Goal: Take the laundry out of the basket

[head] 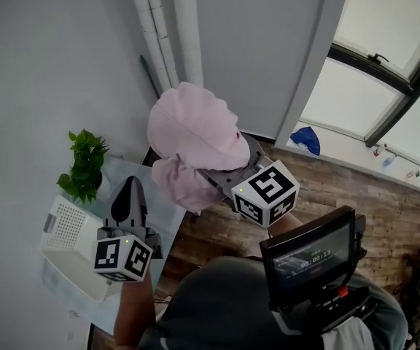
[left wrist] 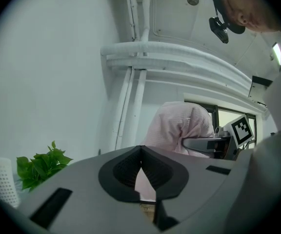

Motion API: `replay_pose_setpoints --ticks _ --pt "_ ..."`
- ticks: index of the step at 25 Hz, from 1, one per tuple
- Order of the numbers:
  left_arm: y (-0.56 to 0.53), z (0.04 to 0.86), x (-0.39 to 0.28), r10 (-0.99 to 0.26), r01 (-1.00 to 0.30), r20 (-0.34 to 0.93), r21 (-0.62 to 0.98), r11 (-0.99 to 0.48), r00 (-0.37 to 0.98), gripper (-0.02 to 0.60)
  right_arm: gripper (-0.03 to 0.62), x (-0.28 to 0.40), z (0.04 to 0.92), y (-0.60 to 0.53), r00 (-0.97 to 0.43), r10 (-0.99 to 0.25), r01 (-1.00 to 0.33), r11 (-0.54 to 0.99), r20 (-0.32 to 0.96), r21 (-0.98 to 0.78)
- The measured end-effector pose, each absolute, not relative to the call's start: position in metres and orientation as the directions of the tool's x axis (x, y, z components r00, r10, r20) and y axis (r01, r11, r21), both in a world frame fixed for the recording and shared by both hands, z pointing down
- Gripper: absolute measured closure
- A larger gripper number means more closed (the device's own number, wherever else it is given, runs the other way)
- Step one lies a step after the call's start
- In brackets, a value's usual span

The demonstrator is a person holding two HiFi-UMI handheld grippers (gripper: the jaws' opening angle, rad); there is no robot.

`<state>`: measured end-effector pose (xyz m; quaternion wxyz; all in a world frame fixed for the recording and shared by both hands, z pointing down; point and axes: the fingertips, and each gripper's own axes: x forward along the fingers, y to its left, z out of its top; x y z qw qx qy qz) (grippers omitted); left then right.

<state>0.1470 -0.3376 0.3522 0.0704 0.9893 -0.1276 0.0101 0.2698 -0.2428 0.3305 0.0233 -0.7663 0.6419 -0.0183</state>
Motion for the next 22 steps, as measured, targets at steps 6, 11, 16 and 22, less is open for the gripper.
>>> replay_pose_setpoints --ticks 6,11,16,22 --pt "-0.341 0.361 0.151 -0.235 -0.241 0.059 0.129 -0.962 0.970 0.580 0.295 0.271 0.339 -0.248 0.199 -0.980 -0.979 -0.200 0.014 -0.042" --pt "-0.345 0.357 0.150 -0.231 -0.236 0.050 0.124 -0.964 0.972 0.580 0.295 0.273 0.341 -0.249 0.218 -0.976 -0.974 -0.219 0.020 -0.065" --pt "-0.349 0.357 0.149 -0.237 -0.242 0.053 0.130 -0.962 0.970 0.580 0.295 0.274 0.345 -0.250 0.223 -0.974 -0.972 -0.225 0.033 -0.066" --pt "-0.349 0.358 0.152 -0.233 -0.239 0.055 0.130 -0.962 0.971 0.580 0.295 0.274 0.344 -0.251 0.219 -0.975 -0.974 -0.220 0.036 -0.052"
